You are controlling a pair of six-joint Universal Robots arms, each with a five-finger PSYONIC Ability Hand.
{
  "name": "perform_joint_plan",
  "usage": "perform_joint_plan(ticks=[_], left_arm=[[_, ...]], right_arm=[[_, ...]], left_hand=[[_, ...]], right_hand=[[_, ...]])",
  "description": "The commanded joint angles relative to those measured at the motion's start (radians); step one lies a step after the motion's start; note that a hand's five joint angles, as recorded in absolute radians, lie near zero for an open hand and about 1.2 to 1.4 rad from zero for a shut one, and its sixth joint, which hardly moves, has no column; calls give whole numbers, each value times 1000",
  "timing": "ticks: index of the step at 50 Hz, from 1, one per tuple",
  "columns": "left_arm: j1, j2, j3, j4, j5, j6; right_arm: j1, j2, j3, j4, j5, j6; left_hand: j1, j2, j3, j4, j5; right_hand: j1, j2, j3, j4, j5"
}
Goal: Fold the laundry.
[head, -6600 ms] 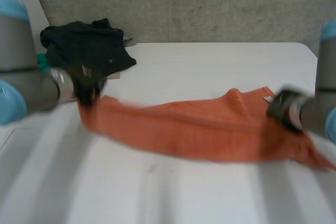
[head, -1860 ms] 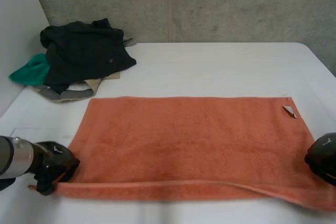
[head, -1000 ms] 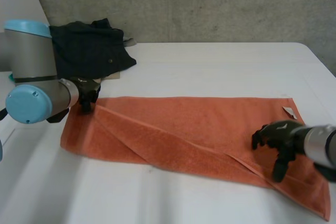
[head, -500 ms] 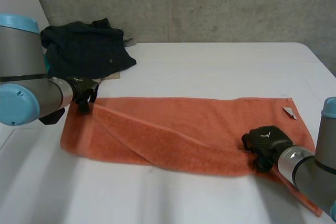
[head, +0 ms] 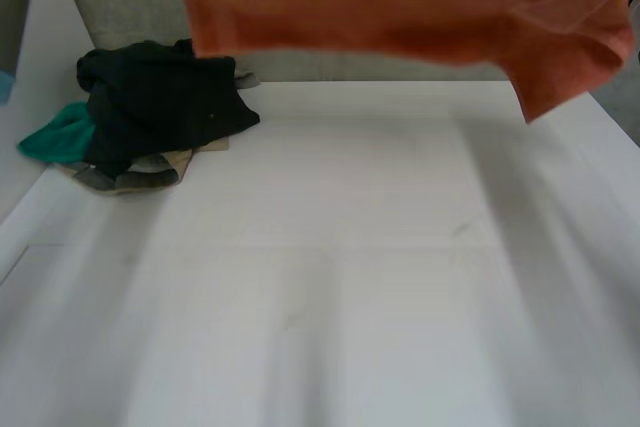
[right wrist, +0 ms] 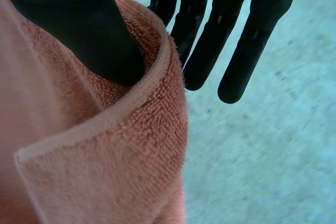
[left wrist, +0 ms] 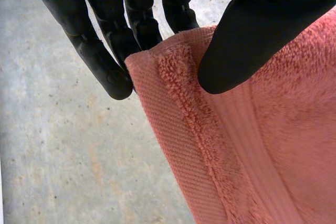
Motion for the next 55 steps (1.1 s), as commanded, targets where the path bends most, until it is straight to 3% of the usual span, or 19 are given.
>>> perform_joint_plan(ticks=[1,7,13,20,22,27,34,43,44,45,46,52,55], left_arm=[[4,-45,-169,-14,-7,168],[31,-115,-318,-66,-10,261],[31,-183,-396,-111,-6,337],[53,-210,-419,-124,-4,397],[62,-209,-422,-126,-3,397],[63,-201,-427,-129,-3,397],[63,-184,-439,-135,-6,400],[68,-174,-462,-164,-4,403],[70,-172,-463,-169,-4,403],[73,-166,-469,-181,-4,403],[74,-163,-474,-187,-4,403],[97,-117,-520,-299,-4,426],[125,-76,-575,-389,3,478]], right_arm=[[-8,64,-23,207,-98,-16],[-26,153,56,334,-179,-96],[-26,270,141,392,-187,-207],[-39,371,181,391,-70,-262],[-39,374,184,388,-9,-242],[-37,363,195,388,108,-178],[-48,330,233,391,189,-113],[-111,273,273,392,159,-165],[-117,268,275,392,154,-170],[-132,264,275,395,137,-176],[-138,264,276,397,126,-179],[-181,258,272,455,27,-245],[-229,204,275,585,-28,-393]], left_hand=[[238,199,208,199,224],[238,199,208,199,224],[238,199,208,199,224],[238,199,208,199,224],[238,199,208,199,224],[238,199,208,199,224],[238,199,208,199,224],[238,199,208,199,224],[238,199,208,199,224],[238,199,208,199,224],[238,199,208,199,224],[238,199,208,199,224],[238,199,208,199,224]], right_hand=[[307,228,214,202,210],[307,228,214,202,210],[307,228,214,202,210],[295,216,202,190,198],[62,-18,-31,-43,-35],[-157,-236,-250,-261,-254],[-190,-269,-282,-294,-286],[-113,-193,-206,-218,-210],[-55,-134,-148,-160,-152],[225,145,132,120,128],[306,227,213,202,209],[307,228,214,202,210],[307,228,214,202,210]])
